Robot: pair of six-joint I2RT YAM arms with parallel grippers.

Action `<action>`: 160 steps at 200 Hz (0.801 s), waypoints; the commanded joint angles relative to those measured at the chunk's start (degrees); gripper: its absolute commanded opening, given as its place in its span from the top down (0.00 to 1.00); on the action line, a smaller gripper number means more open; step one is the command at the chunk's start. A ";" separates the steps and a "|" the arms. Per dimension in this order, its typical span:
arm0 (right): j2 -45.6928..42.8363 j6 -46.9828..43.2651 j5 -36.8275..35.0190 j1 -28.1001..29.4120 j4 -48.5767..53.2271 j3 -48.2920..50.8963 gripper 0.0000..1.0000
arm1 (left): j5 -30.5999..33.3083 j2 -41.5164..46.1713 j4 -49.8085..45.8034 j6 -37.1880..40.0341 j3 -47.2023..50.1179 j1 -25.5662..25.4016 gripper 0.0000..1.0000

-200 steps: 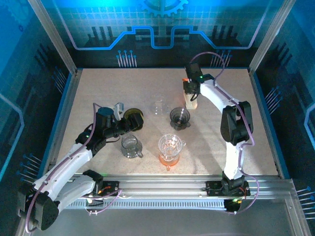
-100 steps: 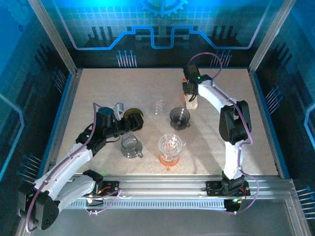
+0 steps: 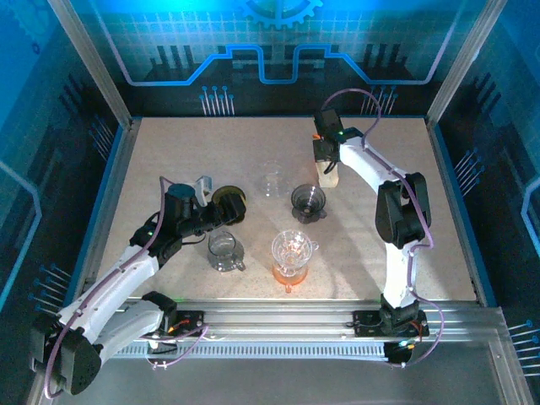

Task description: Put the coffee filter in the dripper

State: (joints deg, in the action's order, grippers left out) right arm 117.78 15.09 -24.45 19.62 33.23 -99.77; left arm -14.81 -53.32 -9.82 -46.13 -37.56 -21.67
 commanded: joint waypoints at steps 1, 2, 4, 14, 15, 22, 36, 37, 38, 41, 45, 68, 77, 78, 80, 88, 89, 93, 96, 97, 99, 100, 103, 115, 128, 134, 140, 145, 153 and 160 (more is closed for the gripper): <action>-3.18 -0.42 -0.31 0.74 -1.79 1.20 1.00 | 0.05 -0.39 0.65 1.04 -0.32 0.46 0.12; -3.26 -0.42 -0.28 0.75 -1.83 1.31 1.00 | 0.05 -0.43 0.67 1.04 -0.32 0.47 0.12; -3.56 -0.37 -0.32 0.77 -1.94 1.48 1.00 | 0.04 -0.39 0.68 1.04 -0.32 0.53 0.13; -4.88 -0.20 -0.34 0.78 -2.42 2.39 1.00 | 0.03 -0.42 0.82 0.94 -0.32 0.49 0.12; -5.03 -0.17 -0.34 0.73 -2.44 2.48 1.00 | 0.03 -0.40 0.79 0.95 -0.27 0.49 0.12; -5.88 0.06 -0.26 0.80 -2.55 3.17 1.00 | -0.04 -0.45 0.81 0.81 -0.27 0.50 0.13; -7.51 0.37 -0.23 0.86 -2.88 4.33 1.00 | -0.07 -0.40 1.00 0.80 -0.27 0.57 0.12; -7.67 0.37 -0.24 0.86 -2.90 4.46 1.00 | -0.10 -0.39 1.02 0.79 -0.25 0.57 0.12; -7.75 0.42 -0.24 0.86 -2.95 4.56 1.00 | -0.07 -0.43 1.03 0.78 -0.24 0.58 0.12; -8.02 0.46 -0.23 0.91 -2.98 4.85 1.00 | -0.05 -0.42 1.03 0.78 -0.23 0.58 0.12; -8.38 0.53 -0.27 0.95 -3.12 5.26 1.00 | -0.07 -0.47 1.04 0.73 -0.23 0.58 0.13; -10.64 0.94 -0.07 1.03 -4.22 7.25 1.00 | -0.23 -0.47 1.22 0.47 -0.23 0.58 0.12; -11.37 1.07 -0.07 1.12 -4.32 7.66 1.00 | -0.35 -0.47 1.26 0.43 -0.19 0.65 0.13; -11.44 1.07 -0.07 1.08 -4.32 7.70 1.00 | -0.38 -0.47 1.32 0.43 -0.17 0.66 0.12; -11.61 1.10 -0.03 1.09 -4.36 7.87 1.00 | -0.33 -0.45 1.37 0.43 -0.13 0.66 0.12; -12.29 1.17 -0.07 1.21 -4.54 8.29 1.00 | -0.39 -0.40 1.26 0.33 -0.12 0.67 0.12; -12.39 1.21 -0.07 1.21 -4.56 8.37 1.00 | -0.39 -0.39 1.24 0.33 -0.13 0.67 0.12; -12.78 1.25 -0.16 1.26 -4.62 8.60 1.00 | -0.40 -0.38 1.24 0.34 -0.14 0.67 0.12; -13.14 1.27 -0.23 1.31 -4.66 8.74 1.00 | -0.41 -0.38 1.22 0.34 -0.14 0.67 0.12; -13.21 1.26 -0.24 1.35 -4.67 8.86 1.00 | -0.40 -0.38 1.21 0.34 -0.14 0.67 0.12; -13.37 1.26 -0.31 1.31 -4.71 8.92 1.00 | -0.46 -0.38 1.19 0.34 -0.14 0.67 0.12; -13.50 1.30 -0.33 1.35 -4.78 8.99 1.00 | -0.47 -0.38 1.16 0.34 -0.14 0.67 0.12; -13.77 1.30 -0.36 1.38 -4.81 9.19 1.00 | -0.49 -0.32 1.14 0.34 -0.14 0.67 0.12; -15.12 1.41 -0.49 1.38 -4.88 9.97 1.00 | -0.56 -0.21 1.14 0.34 -0.10 0.67 0.12; -16.71 1.51 -0.70 1.42 -5.02 10.99 1.00 | -0.62 -0.11 0.90 0.34 -0.22 0.67 0.13; -17.63 1.52 -0.76 1.47 -5.11 11.54 1.00 | -0.57 -0.04 0.91 0.27 -0.24 0.67 0.12; -18.56 1.50 -0.88 1.48 -5.39 12.19 1.00 | -0.58 -0.03 0.83 0.34 -0.31 0.71 0.12; -19.40 1.51 -0.85 1.48 -5.62 12.79 1.00 | -0.57 0.06 0.80 0.34 -0.34 0.67 0.12; -20.66 1.52 -0.87 1.50 -5.72 13.56 1.00 | -0.57 0.15 0.86 0.25 -0.45 0.69 0.13; -22.00 1.48 -0.91 1.55 -5.82 14.28 1.00 | -0.61 0.19 0.79 0.14 -0.54 0.67 0.12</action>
State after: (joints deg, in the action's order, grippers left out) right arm 101.01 15.59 -24.51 20.36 28.93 -87.50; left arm -14.81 -53.58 -9.76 -46.17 -37.56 -21.47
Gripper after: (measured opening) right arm 0.065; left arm 0.875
